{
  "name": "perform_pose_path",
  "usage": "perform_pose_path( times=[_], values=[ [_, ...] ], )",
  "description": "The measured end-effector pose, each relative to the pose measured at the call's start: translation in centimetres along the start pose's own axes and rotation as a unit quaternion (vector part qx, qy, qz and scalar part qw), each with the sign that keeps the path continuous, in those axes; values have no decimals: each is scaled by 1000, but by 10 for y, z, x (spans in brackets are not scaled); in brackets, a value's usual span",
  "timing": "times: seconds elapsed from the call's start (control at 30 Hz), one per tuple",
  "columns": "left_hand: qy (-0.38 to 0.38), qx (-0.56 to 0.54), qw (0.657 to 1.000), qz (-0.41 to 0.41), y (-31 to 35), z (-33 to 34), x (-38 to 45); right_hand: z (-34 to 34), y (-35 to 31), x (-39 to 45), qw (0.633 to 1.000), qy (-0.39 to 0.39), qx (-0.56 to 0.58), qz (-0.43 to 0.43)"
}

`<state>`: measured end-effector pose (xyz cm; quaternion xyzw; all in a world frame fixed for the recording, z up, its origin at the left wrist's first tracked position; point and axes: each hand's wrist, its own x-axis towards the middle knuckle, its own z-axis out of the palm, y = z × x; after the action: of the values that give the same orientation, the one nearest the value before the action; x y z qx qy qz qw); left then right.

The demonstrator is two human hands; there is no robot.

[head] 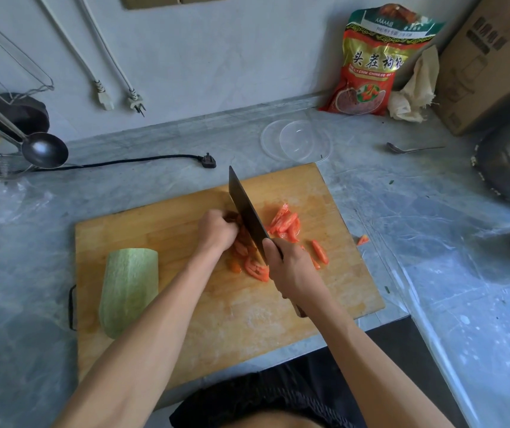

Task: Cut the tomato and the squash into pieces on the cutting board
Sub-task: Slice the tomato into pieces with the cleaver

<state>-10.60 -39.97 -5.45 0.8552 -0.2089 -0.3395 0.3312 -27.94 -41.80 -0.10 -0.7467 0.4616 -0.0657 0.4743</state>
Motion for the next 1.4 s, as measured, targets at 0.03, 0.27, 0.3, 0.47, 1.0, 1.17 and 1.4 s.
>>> perform_pose_path(
  times=[0.03,0.27,0.3,0.47,1.0,1.17,1.4],
  values=[
    [-15,-3,1000,-4,0,-1,-1,-3,-2,3,1000,-4,9,7],
    [-75,18,997,25,1,-16,-8,-24,1,-12,999,-31,30,-8],
    [-58,30,997,37,0,-18,-10,-27,2,-15,999,-26,37,-16],
    [3,64,997,38,-16,-25,-21,-42,10,-30,998,-6,61,-27],
    [85,-110,990,-26,-35,-34,-58,-17,20,-64,991,-74,108,-31],
    [87,-80,993,-27,-41,-40,-74,-4,25,-63,989,-124,71,-29],
    [55,-63,996,-13,-44,-28,-81,-19,35,-42,992,-102,79,12]
  ],
)
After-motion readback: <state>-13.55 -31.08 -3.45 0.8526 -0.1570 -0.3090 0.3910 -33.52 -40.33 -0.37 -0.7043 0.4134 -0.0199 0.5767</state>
